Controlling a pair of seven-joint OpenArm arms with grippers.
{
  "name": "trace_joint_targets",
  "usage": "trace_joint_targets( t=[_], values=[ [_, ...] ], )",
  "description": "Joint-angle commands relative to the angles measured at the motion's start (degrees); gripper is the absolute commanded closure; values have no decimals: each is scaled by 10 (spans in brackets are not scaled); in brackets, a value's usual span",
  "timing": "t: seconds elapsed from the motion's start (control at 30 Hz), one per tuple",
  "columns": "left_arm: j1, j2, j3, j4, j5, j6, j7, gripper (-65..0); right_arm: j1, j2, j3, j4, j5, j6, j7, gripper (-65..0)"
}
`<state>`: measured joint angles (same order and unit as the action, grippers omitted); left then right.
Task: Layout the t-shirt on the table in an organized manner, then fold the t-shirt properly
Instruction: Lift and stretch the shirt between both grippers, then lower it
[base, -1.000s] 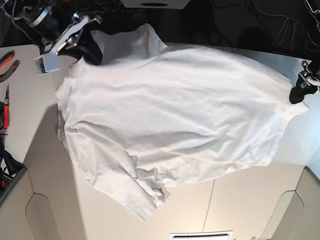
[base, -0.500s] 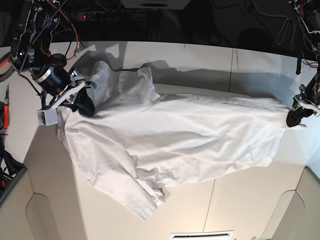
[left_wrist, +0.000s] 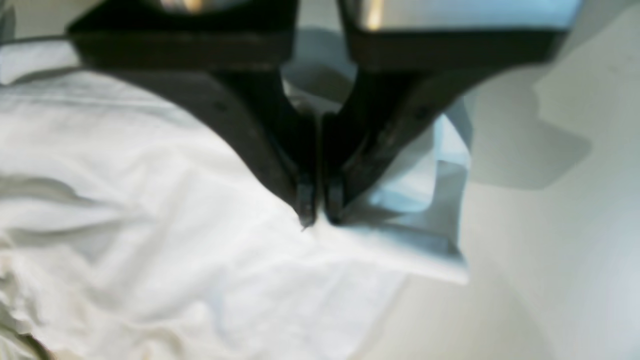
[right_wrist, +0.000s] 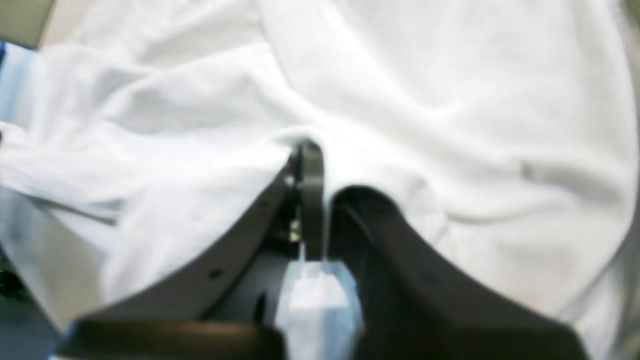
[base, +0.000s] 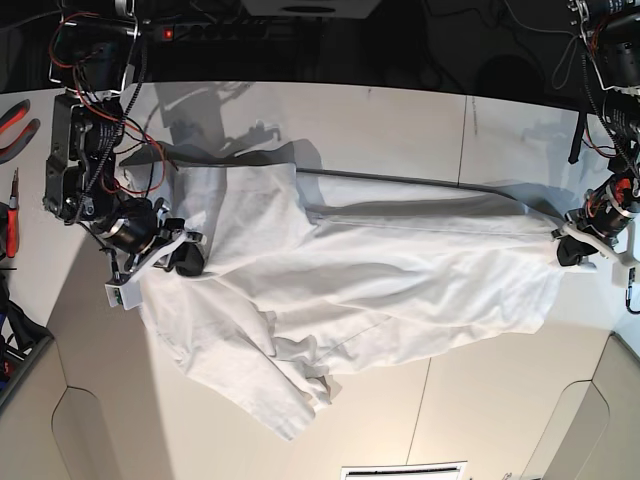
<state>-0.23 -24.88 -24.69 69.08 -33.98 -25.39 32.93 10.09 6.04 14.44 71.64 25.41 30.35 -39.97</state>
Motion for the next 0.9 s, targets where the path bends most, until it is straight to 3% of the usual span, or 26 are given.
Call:
trace_joint_targets(
  t=[0.0, 0.07, 0.2, 0.27, 0.5, 0.57, 0.63, 0.7, 0.87],
  values=[
    [-8, -13, -4, 9, 5, 14, -19, 0, 17, 6, -7, 4, -3, 3, 20, 0],
    [-8, -13, -4, 9, 21, 39, -21, 0, 19, 6, -16, 1, -28, -7, 31, 0],
    [-8, -11, -4, 9, 52, 80, -39, 0, 18, 6, -18, 1, -61, -60, 44, 0],
    [-7, -8, -4, 9, 58, 83, -50, 0, 18, 6, -18, 1, -71, -75, 44, 0],
    [-7, 12, -4, 9, 56, 82, -51, 0, 18, 6, -18, 1, -72, -75, 44, 0],
    [-7, 16, -4, 9, 56, 82, -51, -132, 18, 6, -18, 1, -73, -75, 51, 0],
    [-7, 16, -4, 9, 57, 82, -51, -211, 18, 6, -18, 1, -87, -75, 64, -156],
    [-7, 15, -4, 9, 57, 82, -60, -216, 18, 6, -18, 1, -90, -75, 79, -248],
    [-7, 16, -4, 9, 55, 82, -92, -216, 18, 6, -18, 13, -89, -74, 109, -250]
  ],
)
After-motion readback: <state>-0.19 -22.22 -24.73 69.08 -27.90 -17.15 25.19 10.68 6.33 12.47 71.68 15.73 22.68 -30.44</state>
